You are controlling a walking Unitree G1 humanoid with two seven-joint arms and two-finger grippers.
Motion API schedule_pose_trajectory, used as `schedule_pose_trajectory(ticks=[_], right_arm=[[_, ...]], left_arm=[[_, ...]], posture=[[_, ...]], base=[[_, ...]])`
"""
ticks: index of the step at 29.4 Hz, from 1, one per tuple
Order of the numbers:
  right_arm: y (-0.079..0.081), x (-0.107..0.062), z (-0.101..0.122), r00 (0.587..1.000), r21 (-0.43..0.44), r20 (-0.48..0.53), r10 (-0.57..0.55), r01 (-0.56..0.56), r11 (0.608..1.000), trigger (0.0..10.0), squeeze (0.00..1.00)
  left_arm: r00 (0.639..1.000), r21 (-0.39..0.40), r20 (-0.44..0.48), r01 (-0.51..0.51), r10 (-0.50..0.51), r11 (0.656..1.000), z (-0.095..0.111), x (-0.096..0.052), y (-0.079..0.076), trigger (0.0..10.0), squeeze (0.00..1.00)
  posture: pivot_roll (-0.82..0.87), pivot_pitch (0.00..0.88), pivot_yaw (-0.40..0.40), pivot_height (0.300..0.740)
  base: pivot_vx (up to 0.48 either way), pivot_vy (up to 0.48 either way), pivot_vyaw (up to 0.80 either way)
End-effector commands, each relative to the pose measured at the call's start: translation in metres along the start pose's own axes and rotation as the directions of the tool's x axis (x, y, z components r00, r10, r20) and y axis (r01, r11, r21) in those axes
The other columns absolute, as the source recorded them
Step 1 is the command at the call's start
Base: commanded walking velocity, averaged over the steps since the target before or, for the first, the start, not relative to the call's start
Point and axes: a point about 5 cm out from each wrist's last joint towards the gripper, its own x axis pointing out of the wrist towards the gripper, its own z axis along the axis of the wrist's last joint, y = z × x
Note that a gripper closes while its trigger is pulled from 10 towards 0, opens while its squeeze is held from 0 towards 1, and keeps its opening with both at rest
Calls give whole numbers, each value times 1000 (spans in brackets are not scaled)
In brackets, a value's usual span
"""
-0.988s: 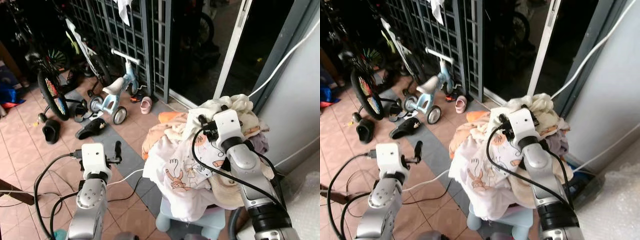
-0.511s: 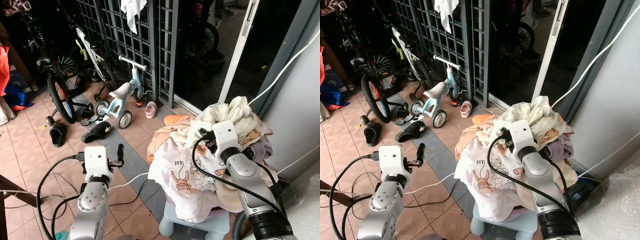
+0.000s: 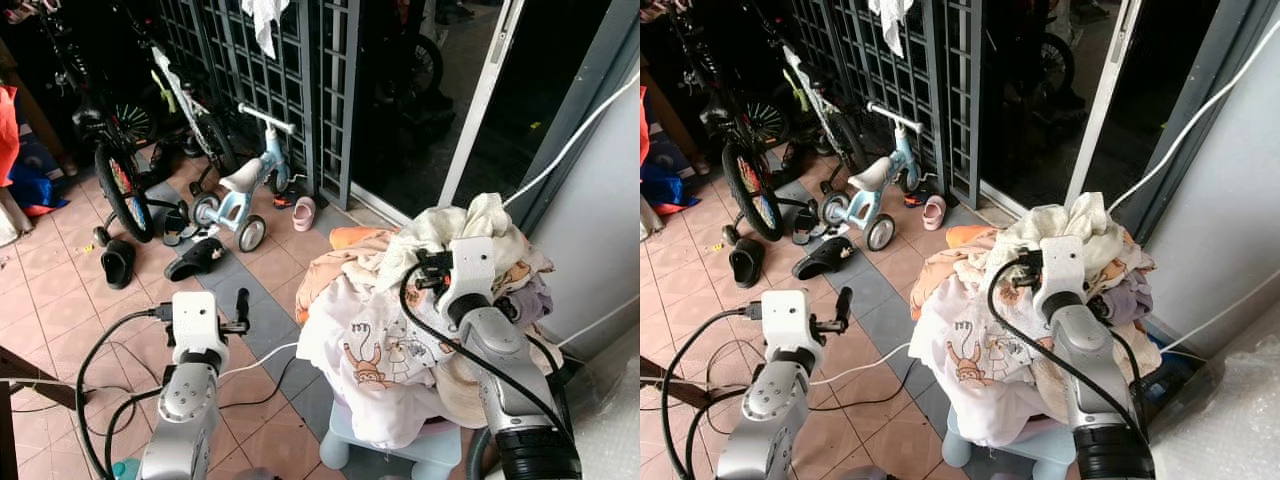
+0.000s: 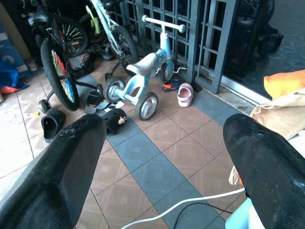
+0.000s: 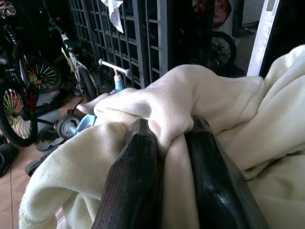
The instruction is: Clothes washing
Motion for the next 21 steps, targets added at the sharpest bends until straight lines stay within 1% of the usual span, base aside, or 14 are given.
schedule_pose_trajectory(ticks=[1,3,8,13,14,16,17,21], right_arm=[[-2,-2,26,991,21,137,1,-4,1000,0,0],[-2,-4,35,984,15,176,2,-5,1000,0,0],[-3,-8,44,977,-3,213,10,-9,1000,0,0],[1,-14,41,976,-20,215,36,-32,999,0,0],[2,-17,36,979,-20,202,36,-32,999,0,0],[4,-18,35,979,-18,197,43,-40,999,0,0],[6,-18,34,979,-28,195,53,-48,998,10000,0],[8,-17,34,980,-47,188,64,-56,997,10000,0]], left_arm=[[1000,21,-5,-8,8,1000,0,2,2,10000,0],[1000,27,-2,-9,9,1000,0,2,2,10000,0],[1000,37,8,-17,17,999,1,2,1,10000,0],[1000,43,6,-15,15,999,1,3,0,10000,0],[1000,49,4,-14,14,999,1,3,0,10000,0],[1000,50,4,-14,14,999,1,4,0,10000,0],[1000,50,4,-14,14,999,1,4,1,10000,0],[1000,52,4,-13,13,999,1,5,0,10000,0]], posture=[[-58,0,36,740],[-60,0,34,740],[-60,0,27,740],[-63,0,32,740],[-63,0,33,740],[-64,0,35,740],[-66,0,39,740],[-66,0,40,740]], base=[[0,0,0],[0,0,0],[0,0,0],[0,0,0],[-341,0,0],[-349,0,0],[-345,0,0],[-345,0,0]])
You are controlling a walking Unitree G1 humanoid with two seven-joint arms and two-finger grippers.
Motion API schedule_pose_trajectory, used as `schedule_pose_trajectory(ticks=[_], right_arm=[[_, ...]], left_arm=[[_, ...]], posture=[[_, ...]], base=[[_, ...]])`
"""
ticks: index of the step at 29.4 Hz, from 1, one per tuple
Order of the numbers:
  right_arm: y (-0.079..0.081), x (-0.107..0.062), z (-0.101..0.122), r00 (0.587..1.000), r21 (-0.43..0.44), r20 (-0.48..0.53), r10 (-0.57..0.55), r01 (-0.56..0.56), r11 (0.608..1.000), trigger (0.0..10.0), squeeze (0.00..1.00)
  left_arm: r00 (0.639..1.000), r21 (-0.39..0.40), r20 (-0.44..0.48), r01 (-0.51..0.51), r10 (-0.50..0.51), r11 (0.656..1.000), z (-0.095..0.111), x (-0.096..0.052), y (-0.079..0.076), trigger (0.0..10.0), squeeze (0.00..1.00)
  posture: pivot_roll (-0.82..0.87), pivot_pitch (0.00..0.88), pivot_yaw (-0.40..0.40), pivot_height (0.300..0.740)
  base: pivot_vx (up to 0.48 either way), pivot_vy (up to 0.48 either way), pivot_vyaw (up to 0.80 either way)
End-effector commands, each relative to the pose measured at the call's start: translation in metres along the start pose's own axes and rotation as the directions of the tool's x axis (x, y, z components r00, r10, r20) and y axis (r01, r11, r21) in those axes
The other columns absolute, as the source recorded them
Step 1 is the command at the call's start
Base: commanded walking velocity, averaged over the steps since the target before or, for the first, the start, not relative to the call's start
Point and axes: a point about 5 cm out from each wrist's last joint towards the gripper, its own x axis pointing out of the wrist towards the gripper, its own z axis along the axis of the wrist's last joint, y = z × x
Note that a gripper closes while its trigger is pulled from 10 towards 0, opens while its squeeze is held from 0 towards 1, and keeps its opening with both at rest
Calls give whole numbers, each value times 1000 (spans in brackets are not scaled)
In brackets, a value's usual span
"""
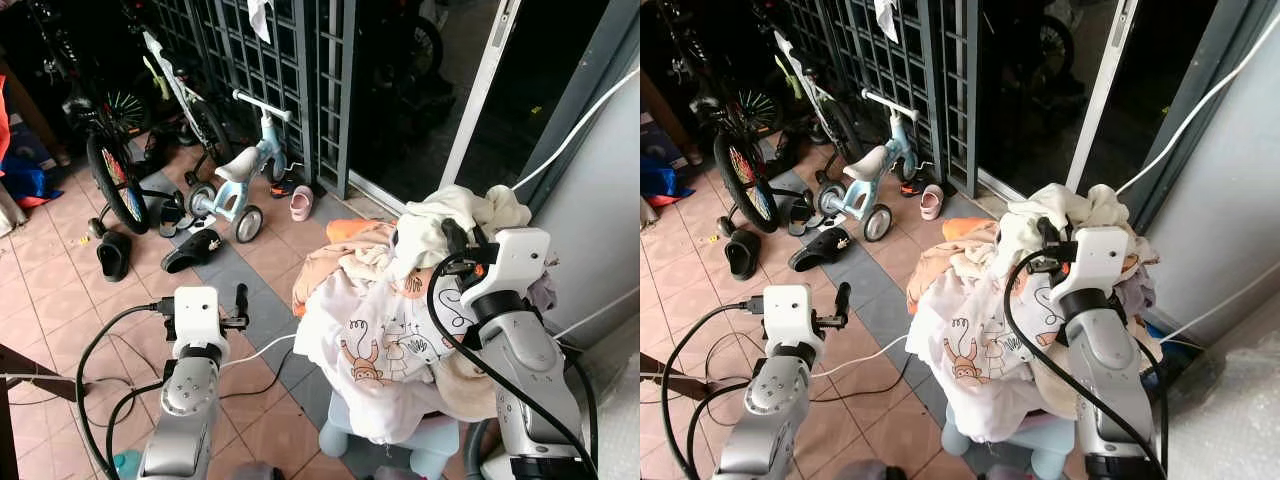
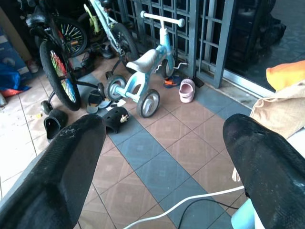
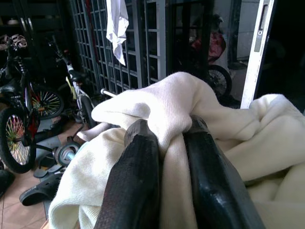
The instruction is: Clothes washing
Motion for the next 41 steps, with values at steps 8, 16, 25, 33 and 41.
schedule_pose_trajectory(ticks=[8,16,25,33,41], right_arm=[[3,6,7,1000,-16,28,14,-13,1000,10000,0],[2,10,6,1000,-32,18,-11,12,999,10000,0],[-6,10,5,997,-69,18,-80,81,994,10000,0],[-29,16,13,975,-142,65,-213,220,965,10000,0],[-33,19,13,967,-167,77,-244,254,953,10000,0]], left_arm=[[1000,21,-18,-11,11,1000,-4,1,2,10000,0],[1000,23,-13,-10,10,1000,-4,2,1,10000,0],[1000,-8,1,15,-15,1000,-3,2,-1,10000,0],[998,-5,20,52,-52,999,-1,2,-3,10000,0],[997,0,30,74,-74,997,0,3,-5,10000,0]], posture=[[-66,0,40,740],[-69,0,43,740],[-74,0,44,740],[-79,0,46,740],[-78,0,47,740]], base=[[-346,0,0],[-198,0,-119],[0,0,-771],[0,0,-800],[0,-158,-800]])
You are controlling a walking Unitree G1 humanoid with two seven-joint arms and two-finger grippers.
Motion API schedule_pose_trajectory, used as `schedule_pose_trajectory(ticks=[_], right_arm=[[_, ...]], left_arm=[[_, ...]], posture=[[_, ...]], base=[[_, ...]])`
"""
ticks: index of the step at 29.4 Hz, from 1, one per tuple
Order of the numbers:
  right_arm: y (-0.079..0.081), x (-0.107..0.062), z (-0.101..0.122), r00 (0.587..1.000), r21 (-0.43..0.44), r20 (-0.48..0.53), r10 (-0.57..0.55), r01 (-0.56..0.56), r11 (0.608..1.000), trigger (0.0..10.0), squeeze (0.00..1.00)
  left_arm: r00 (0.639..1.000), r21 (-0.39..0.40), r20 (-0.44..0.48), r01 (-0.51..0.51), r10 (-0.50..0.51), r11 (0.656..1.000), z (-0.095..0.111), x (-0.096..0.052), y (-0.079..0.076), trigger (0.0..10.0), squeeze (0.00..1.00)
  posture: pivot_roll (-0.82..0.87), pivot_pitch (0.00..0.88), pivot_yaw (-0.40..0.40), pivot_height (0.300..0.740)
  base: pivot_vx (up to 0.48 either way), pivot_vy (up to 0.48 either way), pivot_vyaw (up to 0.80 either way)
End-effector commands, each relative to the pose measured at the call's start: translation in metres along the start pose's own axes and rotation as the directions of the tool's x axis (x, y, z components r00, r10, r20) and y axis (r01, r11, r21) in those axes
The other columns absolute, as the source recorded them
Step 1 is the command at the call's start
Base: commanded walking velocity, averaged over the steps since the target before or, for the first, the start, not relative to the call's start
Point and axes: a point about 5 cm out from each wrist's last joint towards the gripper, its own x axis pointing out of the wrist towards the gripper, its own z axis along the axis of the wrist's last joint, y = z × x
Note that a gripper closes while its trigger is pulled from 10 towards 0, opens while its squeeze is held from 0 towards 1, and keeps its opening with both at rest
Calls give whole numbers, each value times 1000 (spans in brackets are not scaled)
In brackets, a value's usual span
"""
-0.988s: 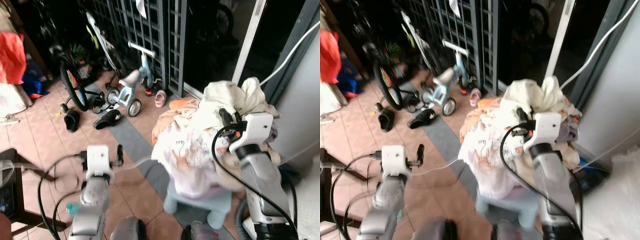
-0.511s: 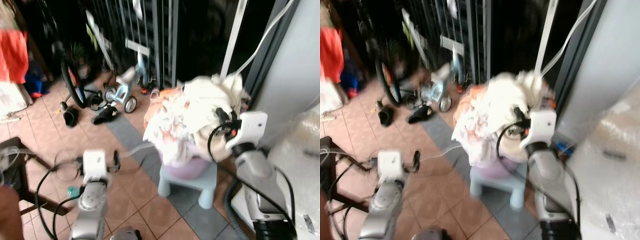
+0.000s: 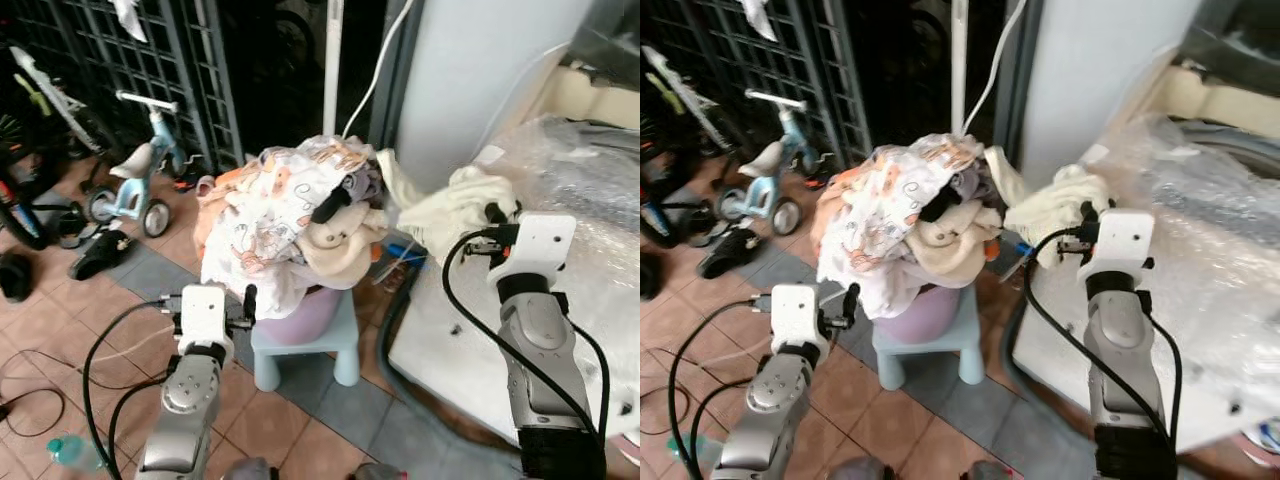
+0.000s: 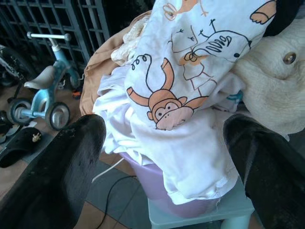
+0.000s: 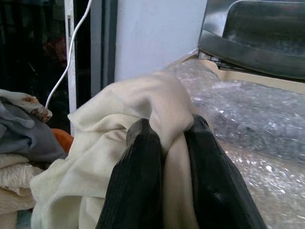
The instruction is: Clothes washing
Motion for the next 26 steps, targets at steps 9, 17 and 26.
schedule_pose_trajectory(ticks=[9,17,26], right_arm=[[2,0,-1,1000,-5,12,-6,6,1000,10000,0],[16,6,6,992,-36,47,118,-116,993,10000,0],[25,5,11,976,-39,70,204,-201,979,10000,0]], left_arm=[[1000,-12,0,11,-11,1000,0,2,-4,10000,0],[1000,-30,-6,-30,30,999,3,5,0,10000,0],[998,-47,-27,-64,63,997,-1,0,14,10000,0]], posture=[[-79,0,50,740],[-69,0,50,740],[-59,0,42,740]], base=[[0,-57,-800],[0,0,-547],[0,0,0]])
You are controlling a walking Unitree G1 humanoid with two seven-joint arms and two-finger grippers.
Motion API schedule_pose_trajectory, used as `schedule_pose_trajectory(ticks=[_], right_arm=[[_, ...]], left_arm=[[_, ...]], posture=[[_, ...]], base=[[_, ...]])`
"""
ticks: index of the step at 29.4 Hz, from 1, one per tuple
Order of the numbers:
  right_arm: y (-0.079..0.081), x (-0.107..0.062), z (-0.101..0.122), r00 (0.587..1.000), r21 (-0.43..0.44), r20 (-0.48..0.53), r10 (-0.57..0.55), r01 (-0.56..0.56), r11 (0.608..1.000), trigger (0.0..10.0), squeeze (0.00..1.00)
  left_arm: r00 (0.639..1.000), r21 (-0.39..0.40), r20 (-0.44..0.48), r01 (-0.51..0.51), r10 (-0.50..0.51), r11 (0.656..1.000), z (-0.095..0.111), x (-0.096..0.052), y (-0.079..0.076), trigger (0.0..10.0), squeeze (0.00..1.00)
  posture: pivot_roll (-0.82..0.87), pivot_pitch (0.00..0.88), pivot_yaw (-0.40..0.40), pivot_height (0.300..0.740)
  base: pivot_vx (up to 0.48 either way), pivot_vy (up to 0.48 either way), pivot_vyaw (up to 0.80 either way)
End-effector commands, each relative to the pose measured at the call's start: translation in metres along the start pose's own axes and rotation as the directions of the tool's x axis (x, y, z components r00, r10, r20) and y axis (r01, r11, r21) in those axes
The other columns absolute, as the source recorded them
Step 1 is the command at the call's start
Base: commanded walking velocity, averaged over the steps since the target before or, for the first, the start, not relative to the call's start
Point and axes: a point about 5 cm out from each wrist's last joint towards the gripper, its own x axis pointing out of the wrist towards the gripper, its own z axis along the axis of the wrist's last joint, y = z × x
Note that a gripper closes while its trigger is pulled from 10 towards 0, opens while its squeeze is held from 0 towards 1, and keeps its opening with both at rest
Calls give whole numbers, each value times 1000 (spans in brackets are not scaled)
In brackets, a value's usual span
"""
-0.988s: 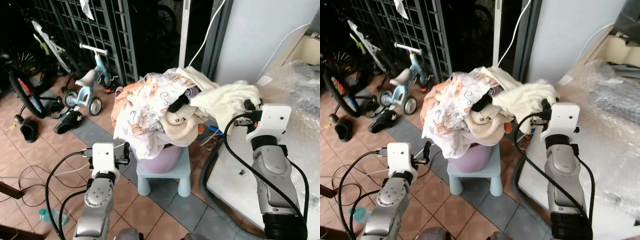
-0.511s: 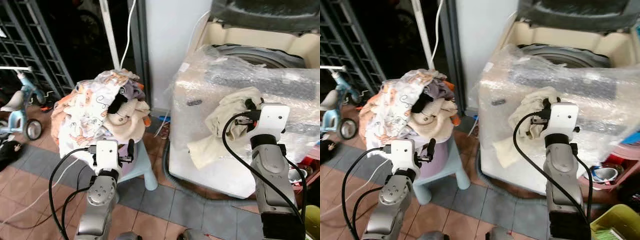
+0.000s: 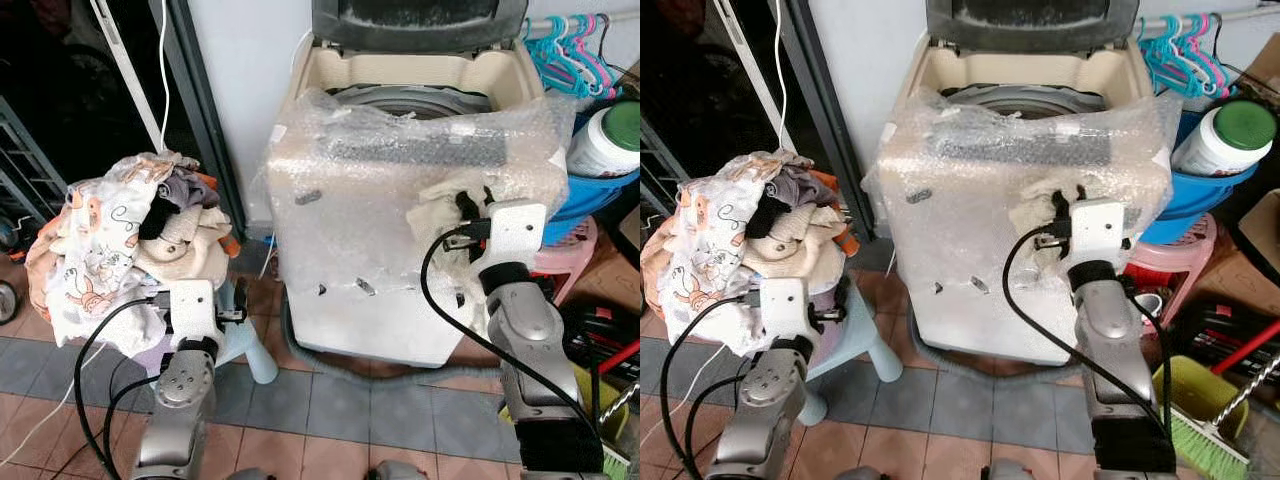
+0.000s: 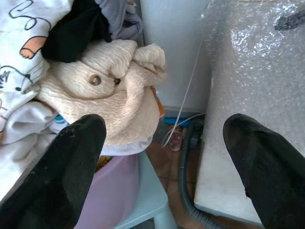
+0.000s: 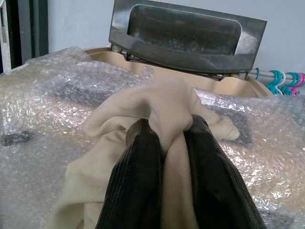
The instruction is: Clothes washing
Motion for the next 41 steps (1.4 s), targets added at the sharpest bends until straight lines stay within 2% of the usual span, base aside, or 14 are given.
schedule_pose_trajectory(ticks=[1,11,14,18,20,24,26,27,28,29,30,36,38,41], right_arm=[[3,2,9,999,16,43,14,-15,1000,10000,0],[4,11,13,999,86,26,24,-26,996,10000,0],[4,11,14,999,71,31,34,-37,997,10000,0],[8,16,17,999,-66,26,39,-37,997,10000,0],[12,18,19,997,16,37,73,-74,997,10000,0],[14,24,27,994,-8,69,87,-86,996,10000,0],[18,27,30,989,12,65,131,-132,991,10000,0],[27,26,33,966,56,63,249,-253,966,10000,0],[30,26,35,953,66,74,294,-299,952,10000,0],[31,27,39,946,-4,90,313,-314,950,10000,0],[30,28,39,946,-15,93,310,-310,950,10000,0],[21,48,59,930,-27,160,330,-330,944,10000,0],[16,65,74,918,-67,195,346,-340,938,10000,0],[14,75,83,911,-88,216,351,-340,936,10000,0]], left_arm=[[1000,-1,3,8,-8,1000,0,-1,0,10000,0],[1000,-16,-3,30,-30,999,1,-5,-3,10000,0],[999,-11,-1,33,-33,999,1,-5,-3,10000,0],[999,-10,1,37,-37,999,2,-3,-5,10000,0],[999,-10,1,38,-38,999,2,-3,-5,10000,0],[999,-10,2,42,-42,999,2,-3,-7,10000,0],[999,-12,0,41,-41,999,2,-4,-8,10000,0],[999,-13,0,40,-40,999,2,-4,-8,10000,0],[999,-13,0,40,-40,999,1,-4,-8,10000,0],[999,-14,0,38,-38,999,1,-4,-9,10000,0],[999,-15,-1,38,-38,999,1,-4,-9,10000,0],[999,-17,-8,38,-39,999,0,-4,-9,10000,0],[999,-18,-9,43,-43,999,-1,-4,-10,10000,0],[999,-16,-10,46,-46,999,-1,-3,-11,10000,0]], posture=[[-61,0,44,740],[-67,0,55,740],[-67,0,56,740],[-69,0,56,740],[-69,0,56,740],[-71,0,54,740],[-70,0,49,740],[-68,0,47,740],[-67,0,47,740],[-66,0,45,740],[-66,0,45,740],[-66,0,43,740],[-68,0,46,740],[-65,0,48,740]], base=[[0,0,0],[220,0,0],[305,0,0],[310,0,0],[306,0,0],[304,0,0],[304,0,0],[304,0,0],[304,0,0],[300,0,0],[304,0,0],[312,0,0],[309,0,0],[312,0,0]])
